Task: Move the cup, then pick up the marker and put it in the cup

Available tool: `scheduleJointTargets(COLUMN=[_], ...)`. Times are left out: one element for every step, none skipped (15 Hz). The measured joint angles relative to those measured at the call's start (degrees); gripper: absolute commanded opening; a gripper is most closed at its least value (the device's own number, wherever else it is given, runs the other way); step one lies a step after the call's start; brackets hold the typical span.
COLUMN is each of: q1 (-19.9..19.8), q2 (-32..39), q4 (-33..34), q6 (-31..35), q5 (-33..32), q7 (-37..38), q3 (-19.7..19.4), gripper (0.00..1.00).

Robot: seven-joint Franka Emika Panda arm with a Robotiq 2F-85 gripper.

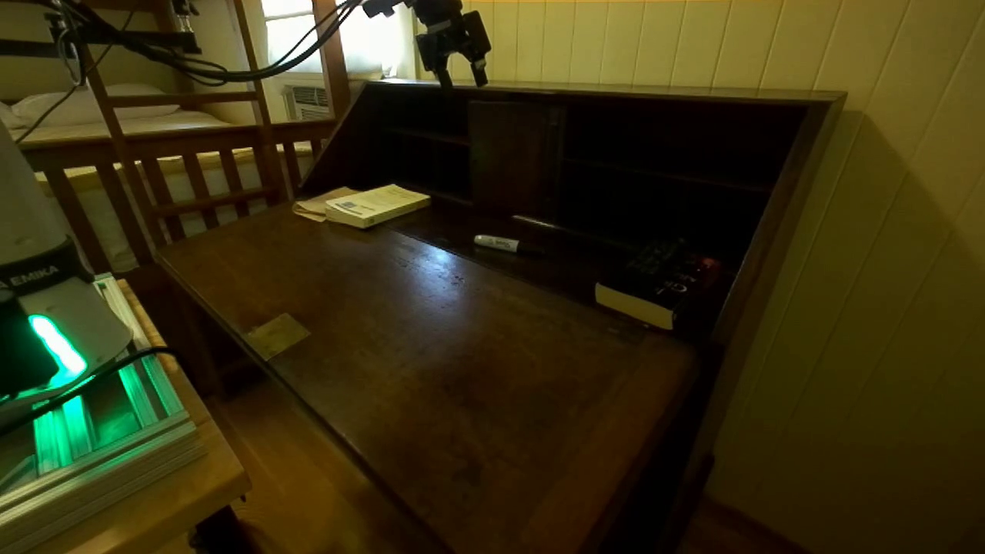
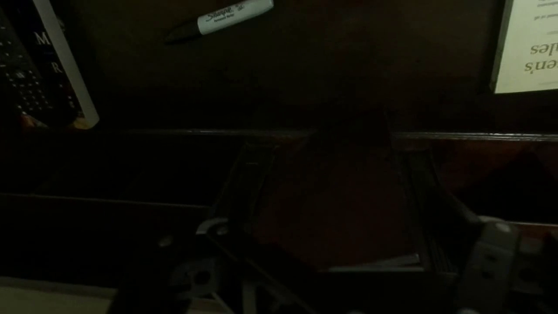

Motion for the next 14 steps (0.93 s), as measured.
scheduleJointTargets(q1=[0.1, 0.2, 0.1, 0.1, 0.1, 0.1, 0.1, 0.0, 0.0, -0.1, -0.1, -0.1, 0.0, 0.0], q2=[0.4, 0.7, 0.8, 0.8, 0.8, 0.8, 0.8, 0.9, 1.0, 1.3, 1.7, 2.2, 2.7, 3.2], q4=[0.5, 0.8, 0.9, 0.9, 0.9, 0.9, 0.8, 0.8, 0.8, 0.8, 0.8, 0.7, 0.7, 0.7], q6=[0.0, 0.0, 0.0, 0.0, 0.0, 0.0, 0.0, 0.1, 0.7, 1.6, 2.4, 3.3, 4.1, 5.0], q5=[0.0, 0.1, 0.1, 0.1, 0.1, 0.0, 0.0, 0.0, 0.0, 0.1, 0.4, 1.0, 2.0, 3.1], q7=[0.1, 0.1, 0.1, 0.1, 0.1, 1.0, 2.9, 5.1, 7.1, 9.0, 10.6, 11.9, 12.7, 13.2], q3=[0.1, 0.1, 0.1, 0.1, 0.1, 0.0, -0.2, -0.4, -0.6, -0.7, -0.7, -0.8, -0.7, -0.7], gripper=[1.00, 1.00, 1.00, 1.00, 1.00, 1.00, 1.00, 1.00, 1.00, 1.00, 1.00, 1.00, 1.00, 1.00])
